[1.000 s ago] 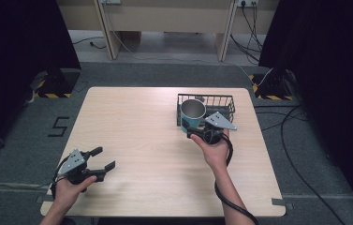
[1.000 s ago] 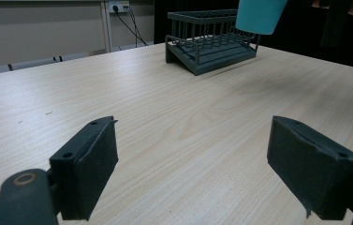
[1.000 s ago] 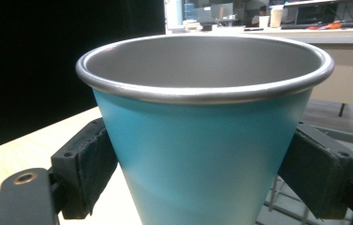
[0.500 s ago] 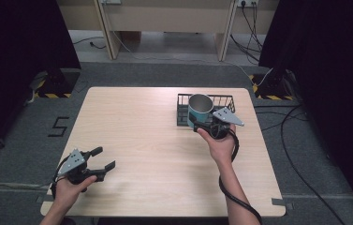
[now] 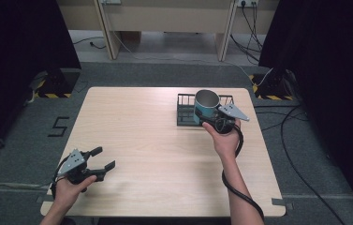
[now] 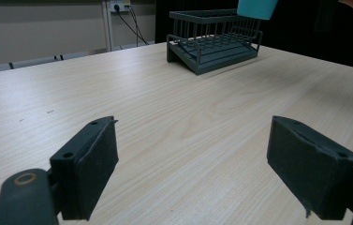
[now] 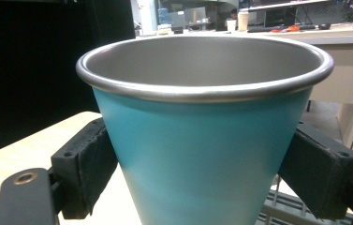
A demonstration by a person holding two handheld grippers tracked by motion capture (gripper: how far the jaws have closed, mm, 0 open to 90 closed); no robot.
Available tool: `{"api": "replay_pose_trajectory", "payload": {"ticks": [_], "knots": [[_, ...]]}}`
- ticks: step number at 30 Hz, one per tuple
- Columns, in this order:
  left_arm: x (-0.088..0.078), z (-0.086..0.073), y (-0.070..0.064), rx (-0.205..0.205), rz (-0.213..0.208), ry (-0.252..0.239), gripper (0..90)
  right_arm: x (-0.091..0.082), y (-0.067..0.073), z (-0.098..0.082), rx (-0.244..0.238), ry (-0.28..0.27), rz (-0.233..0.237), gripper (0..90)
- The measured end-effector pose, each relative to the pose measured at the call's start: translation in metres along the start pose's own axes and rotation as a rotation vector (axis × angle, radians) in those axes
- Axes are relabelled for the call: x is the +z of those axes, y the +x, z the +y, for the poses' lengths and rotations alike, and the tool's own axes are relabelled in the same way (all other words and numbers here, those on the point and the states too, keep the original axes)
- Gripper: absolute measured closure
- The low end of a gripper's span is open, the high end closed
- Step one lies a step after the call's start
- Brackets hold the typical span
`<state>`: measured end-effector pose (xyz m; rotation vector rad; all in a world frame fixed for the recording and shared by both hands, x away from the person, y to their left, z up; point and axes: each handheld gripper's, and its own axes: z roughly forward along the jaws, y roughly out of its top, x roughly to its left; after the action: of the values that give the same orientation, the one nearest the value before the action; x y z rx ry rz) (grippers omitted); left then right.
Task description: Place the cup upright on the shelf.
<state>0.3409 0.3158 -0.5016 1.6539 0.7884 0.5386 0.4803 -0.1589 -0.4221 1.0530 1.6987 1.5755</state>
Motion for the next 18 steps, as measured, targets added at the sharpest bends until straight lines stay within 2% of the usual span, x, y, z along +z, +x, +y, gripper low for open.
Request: {"api": "replay_pose_trajectory", "payload": {"ticks": [18], "knots": [[0.0,0.0,0.001,-0.006,0.001,-0.005,15.9,0.01,-0.025,0.006,0.025,0.015,-0.072,17.4]]}}
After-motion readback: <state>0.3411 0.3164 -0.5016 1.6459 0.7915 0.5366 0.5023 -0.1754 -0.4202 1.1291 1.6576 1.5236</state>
